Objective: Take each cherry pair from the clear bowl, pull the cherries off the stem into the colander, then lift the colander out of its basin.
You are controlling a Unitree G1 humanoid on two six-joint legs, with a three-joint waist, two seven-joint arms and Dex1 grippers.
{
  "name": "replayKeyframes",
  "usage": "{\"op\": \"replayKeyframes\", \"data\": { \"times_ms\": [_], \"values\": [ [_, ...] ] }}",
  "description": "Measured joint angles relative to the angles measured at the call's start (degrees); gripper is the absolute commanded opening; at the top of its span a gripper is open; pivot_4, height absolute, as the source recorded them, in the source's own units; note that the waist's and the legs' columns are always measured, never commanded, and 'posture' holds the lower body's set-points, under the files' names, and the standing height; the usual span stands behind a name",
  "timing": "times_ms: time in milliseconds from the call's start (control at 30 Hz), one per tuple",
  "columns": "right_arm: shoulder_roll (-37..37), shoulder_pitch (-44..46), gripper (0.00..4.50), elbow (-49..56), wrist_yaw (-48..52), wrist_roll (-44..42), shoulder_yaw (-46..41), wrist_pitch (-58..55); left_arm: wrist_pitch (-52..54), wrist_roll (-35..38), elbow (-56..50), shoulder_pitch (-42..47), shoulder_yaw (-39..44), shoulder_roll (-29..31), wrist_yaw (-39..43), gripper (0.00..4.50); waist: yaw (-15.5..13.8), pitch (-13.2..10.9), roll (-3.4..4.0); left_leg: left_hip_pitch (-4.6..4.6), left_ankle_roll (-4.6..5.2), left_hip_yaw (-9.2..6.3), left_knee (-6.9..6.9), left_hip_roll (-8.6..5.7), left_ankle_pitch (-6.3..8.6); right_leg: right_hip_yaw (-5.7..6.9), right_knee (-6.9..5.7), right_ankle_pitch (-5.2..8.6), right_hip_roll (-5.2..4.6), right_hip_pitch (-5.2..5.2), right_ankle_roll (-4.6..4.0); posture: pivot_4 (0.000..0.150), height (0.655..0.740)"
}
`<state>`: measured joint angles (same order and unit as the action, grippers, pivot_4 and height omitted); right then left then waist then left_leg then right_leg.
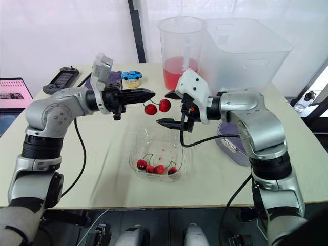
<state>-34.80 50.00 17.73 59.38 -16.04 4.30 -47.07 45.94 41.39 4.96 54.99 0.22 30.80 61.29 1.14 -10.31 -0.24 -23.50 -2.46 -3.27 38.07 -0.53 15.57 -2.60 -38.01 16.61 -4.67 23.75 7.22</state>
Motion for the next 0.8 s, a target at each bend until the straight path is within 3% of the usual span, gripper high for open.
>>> {"op": "replayKeyframes", "data": {
  "times_ms": [67, 200, 433, 533, 600, 800],
  "values": [
    [-0.16, -0.01, 4.45, -1.23, -0.38, 0.04, 0.73, 1.17, -0.04, -0.21, 0.01, 0.0, 0.05, -0.46, -0.2, 0.0, -0.02, 0.0, 0.0, 0.0, 0.0, 0.0, 0.0, 0.0, 0.0, -0.01, 0.01, 0.0, -0.01, 0.0, 0.0, 0.15, 0.7337],
    [-0.22, -0.01, 3.11, -2.73, -1.42, 0.16, 2.11, 2.97, -0.01, -0.2, 0.01, 0.01, 0.09, -1.58, -0.47, 0.0, 0.04, 0.0, 0.0, 0.0, 0.0, -0.01, 0.0, 0.0, 0.0, -0.01, 0.0, 0.0, -0.01, 0.01, 0.0, 0.15, 0.7337],
    [-0.62, -0.02, 3.11, -3.44, -3.27, 0.85, 2.68, 5.43, 0.0, -0.24, 0.01, 0.01, 0.11, -1.56, -0.43, 0.0, 0.0, 0.0, 0.0, 0.0, 0.0, -0.01, 0.0, 0.0, 0.0, -0.01, 0.0, 0.0, -0.01, 0.01, 0.0, 0.15, 0.7337],
    [-0.78, -0.07, 2.35, -3.46, -3.71, 1.15, 2.75, 6.39, -0.05, -0.48, 0.01, 0.01, 0.1, -1.59, -0.45, 0.0, 0.01, 0.0, 0.0, 0.0, 0.0, -0.01, -0.01, 0.0, 0.0, -0.01, 0.0, 0.0, -0.01, 0.02, 0.0, 0.15, 0.7337],
    [-1.56, -0.24, 1.46, -3.46, -3.75, 1.22, 2.75, 7.17, -0.18, -0.88, 0.01, 0.01, 0.1, -1.77, -0.48, 0.0, -0.03, 0.0, 0.0, 0.0, 0.0, -0.01, 0.0, 0.0, 0.0, -0.01, 0.0, 0.0, -0.01, 0.01, 0.0, 0.15, 0.7337],
    [-2.47, -0.54, 1.46, -3.46, -3.6, 1.16, 2.84, 8.52, -0.19, -1.03, 0.01, 0.18, 0.1, -2.23, -0.53, 0.0, 0.03, 0.0, 0.0, 0.0, 0.0, -0.01, 0.0, 0.0, 0.0, -0.01, 0.01, 0.0, -0.01, 0.02, 0.0, 0.15, 0.7337]
  ]
}}
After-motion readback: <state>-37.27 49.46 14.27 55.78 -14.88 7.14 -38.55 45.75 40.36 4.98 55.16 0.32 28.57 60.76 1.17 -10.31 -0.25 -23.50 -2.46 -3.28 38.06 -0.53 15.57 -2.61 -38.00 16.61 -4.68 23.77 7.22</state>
